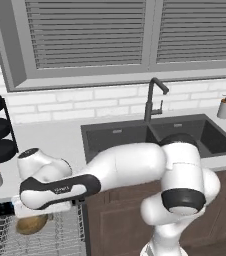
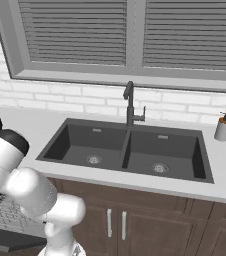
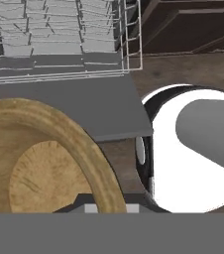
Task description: Pick up the cup and bowl from the counter, place them in the dishwasher, and close the dishwasher door.
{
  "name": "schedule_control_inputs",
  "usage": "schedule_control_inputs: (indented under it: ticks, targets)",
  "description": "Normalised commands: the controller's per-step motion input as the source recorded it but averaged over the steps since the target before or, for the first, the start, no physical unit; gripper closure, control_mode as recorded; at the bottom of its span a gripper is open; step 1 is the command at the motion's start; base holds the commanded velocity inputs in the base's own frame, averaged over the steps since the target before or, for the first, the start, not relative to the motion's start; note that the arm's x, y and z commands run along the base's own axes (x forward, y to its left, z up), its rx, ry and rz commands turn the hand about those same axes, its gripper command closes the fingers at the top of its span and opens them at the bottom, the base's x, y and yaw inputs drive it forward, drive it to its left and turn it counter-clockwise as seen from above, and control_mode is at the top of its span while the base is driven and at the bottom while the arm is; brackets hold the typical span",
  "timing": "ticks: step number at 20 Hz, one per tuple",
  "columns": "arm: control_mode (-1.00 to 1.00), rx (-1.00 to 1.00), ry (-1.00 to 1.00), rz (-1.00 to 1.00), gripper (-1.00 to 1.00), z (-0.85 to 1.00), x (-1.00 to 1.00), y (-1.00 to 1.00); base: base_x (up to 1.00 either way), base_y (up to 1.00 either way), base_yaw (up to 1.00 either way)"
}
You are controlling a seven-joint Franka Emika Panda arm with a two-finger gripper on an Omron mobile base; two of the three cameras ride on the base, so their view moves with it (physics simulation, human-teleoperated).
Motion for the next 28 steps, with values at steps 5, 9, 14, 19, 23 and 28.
schedule_control_inputs:
  ticks: [5, 9, 14, 19, 23, 28]
  targets:
    - [-1.00, -0.26, 0.08, -0.18, 1.00, 0.11, -0.01, 0.58, 0.00, 0.00, 0.00]
    - [-1.00, -0.07, -0.07, 0.00, 1.00, -0.24, 0.00, 0.15, 0.00, 0.00, 0.00]
    - [-1.00, -0.08, -0.25, 0.00, 1.00, -0.49, 0.00, 0.00, 0.00, 0.00, 0.00]
    - [-1.00, -0.06, -0.18, 0.00, 1.00, -0.19, 0.00, 0.00, 0.00, 0.00, 0.00]
    - [-1.00, -0.01, -0.01, 0.00, 1.00, 0.00, 0.06, 0.00, 0.00, 0.00, 0.00]
    - [-1.00, -0.01, -0.05, 0.01, 1.00, -0.13, 0.47, -0.18, 0.00, 0.00, 0.00]
